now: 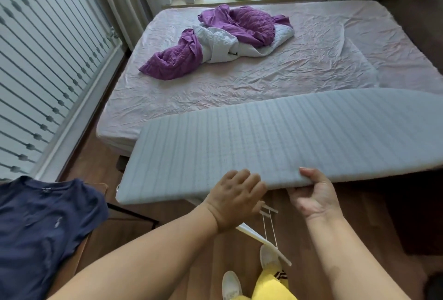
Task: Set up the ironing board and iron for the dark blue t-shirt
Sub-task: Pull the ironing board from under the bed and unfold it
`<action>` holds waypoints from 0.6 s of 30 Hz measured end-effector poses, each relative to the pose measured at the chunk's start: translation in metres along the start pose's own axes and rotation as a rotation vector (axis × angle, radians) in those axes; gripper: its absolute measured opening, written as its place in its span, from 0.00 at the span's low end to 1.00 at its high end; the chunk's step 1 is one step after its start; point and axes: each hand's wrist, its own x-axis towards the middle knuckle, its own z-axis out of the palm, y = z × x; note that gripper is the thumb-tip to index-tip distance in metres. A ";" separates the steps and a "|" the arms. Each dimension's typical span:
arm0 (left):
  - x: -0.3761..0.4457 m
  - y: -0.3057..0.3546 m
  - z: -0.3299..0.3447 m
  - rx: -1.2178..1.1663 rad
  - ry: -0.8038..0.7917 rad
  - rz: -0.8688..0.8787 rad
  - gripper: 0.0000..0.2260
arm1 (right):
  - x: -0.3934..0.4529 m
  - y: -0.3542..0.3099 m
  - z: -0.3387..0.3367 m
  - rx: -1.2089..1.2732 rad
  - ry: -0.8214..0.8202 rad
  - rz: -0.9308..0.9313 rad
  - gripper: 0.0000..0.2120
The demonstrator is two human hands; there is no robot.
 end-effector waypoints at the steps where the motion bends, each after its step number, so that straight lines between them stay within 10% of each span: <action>1: -0.006 0.000 0.000 -0.004 -0.012 -0.022 0.06 | 0.002 0.000 -0.003 0.019 0.020 -0.003 0.37; 5: -0.006 -0.008 -0.008 0.004 0.039 -0.240 0.13 | 0.007 -0.004 -0.012 0.071 0.029 0.016 0.46; 10: 0.002 -0.030 -0.030 0.059 -0.061 -0.588 0.16 | 0.010 -0.018 -0.011 0.079 0.026 0.029 0.32; 18: -0.039 -0.015 -0.013 0.008 -0.308 -0.383 0.13 | 0.008 -0.032 -0.009 0.069 -0.040 0.039 0.22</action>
